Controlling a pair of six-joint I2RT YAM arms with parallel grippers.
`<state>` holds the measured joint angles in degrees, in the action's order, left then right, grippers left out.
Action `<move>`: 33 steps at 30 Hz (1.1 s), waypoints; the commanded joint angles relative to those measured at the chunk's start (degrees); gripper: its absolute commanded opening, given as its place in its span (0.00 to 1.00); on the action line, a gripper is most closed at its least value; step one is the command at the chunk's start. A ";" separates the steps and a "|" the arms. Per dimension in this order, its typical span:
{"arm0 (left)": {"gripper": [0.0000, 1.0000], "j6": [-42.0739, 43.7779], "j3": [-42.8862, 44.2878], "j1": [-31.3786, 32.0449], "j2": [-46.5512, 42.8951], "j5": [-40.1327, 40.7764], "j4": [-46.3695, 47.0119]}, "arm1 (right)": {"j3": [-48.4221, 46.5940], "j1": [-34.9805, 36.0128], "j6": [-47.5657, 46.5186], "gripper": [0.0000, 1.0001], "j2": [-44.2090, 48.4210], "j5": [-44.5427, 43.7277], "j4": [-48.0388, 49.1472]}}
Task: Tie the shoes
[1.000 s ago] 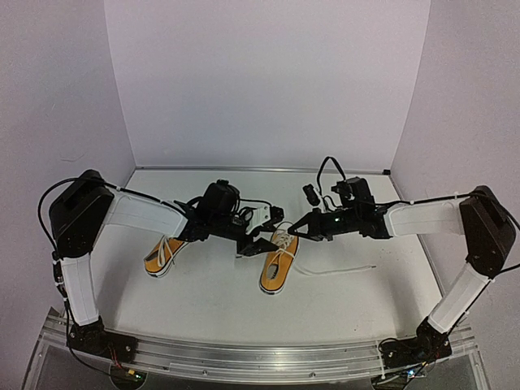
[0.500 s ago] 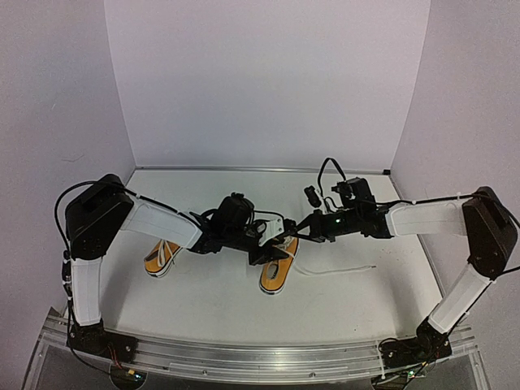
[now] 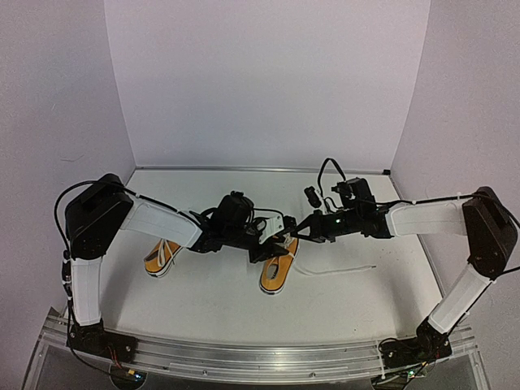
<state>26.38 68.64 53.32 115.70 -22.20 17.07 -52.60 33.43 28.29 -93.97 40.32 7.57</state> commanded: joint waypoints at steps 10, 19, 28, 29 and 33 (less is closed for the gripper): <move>0.46 -4.20 2.51 -0.05 -2.47 -0.81 2.89 | -1.37 -0.09 -1.22 0.00 2.08 0.01 -0.28; 0.47 -7.62 1.90 -0.86 -3.06 -2.03 6.08 | -1.06 -0.12 -1.31 0.00 2.51 -0.15 -0.35; 0.37 -7.71 3.79 -1.01 -1.15 -1.09 4.24 | -1.01 -0.11 -1.10 0.00 3.05 -0.26 -0.38; 0.35 -7.68 4.03 -1.02 -0.80 -1.03 4.14 | -1.01 -0.10 -1.06 0.00 3.15 -0.31 -0.42; 0.21 -7.44 4.27 -1.00 -0.15 -0.70 4.42 | -1.10 -0.12 -1.14 0.00 3.16 -0.32 -0.65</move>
<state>19.11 70.23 52.45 115.68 -23.25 19.65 -52.60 33.43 28.03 -92.88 40.29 6.72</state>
